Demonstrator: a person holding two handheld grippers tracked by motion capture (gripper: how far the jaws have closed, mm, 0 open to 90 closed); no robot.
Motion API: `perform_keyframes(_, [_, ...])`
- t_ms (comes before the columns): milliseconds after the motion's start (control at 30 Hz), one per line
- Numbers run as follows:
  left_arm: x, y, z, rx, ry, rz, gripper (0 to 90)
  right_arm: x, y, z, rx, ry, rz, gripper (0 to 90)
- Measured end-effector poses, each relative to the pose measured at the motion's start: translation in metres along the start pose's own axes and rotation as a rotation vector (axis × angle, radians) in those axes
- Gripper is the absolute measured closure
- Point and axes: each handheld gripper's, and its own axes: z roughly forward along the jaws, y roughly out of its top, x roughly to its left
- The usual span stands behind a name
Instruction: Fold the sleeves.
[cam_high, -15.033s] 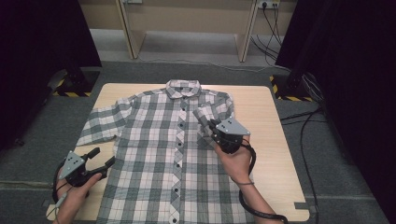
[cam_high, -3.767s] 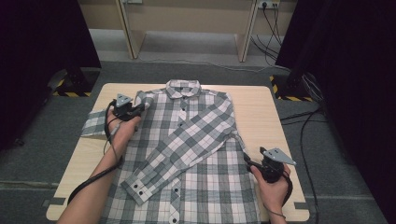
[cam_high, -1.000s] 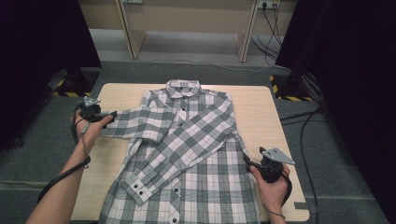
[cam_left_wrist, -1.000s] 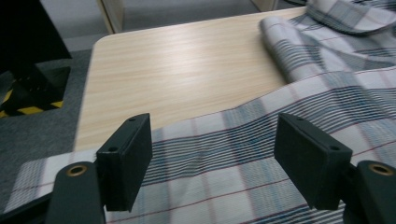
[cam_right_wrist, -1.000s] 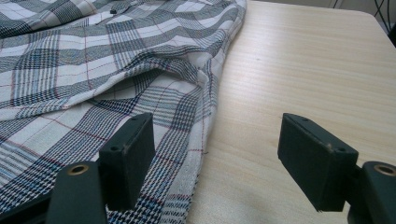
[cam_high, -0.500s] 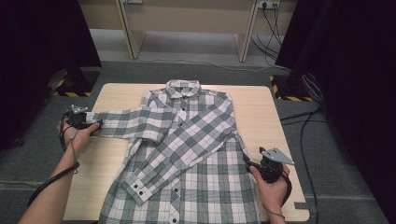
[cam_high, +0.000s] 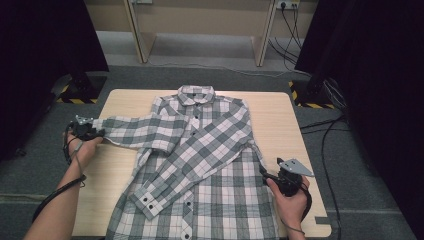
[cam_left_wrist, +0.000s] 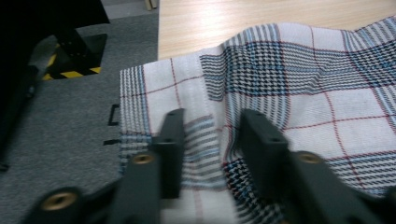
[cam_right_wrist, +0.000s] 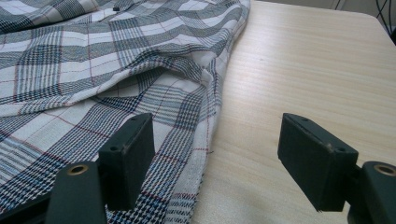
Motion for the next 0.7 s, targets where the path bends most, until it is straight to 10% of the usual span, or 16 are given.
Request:
perform_keyframes(333, [0.006,0.000,-0.002,-0.012,-0.015,-0.086,83.7,0.000,0.000,0.000,-0.001,0.003,0.001,27.9])
perform_keyframes(700, [0.011,0.000,-0.018,-0.172,-0.040,-0.194,84.2,-0.001,0.000,0.000,-0.001,0.005,0.004,27.8])
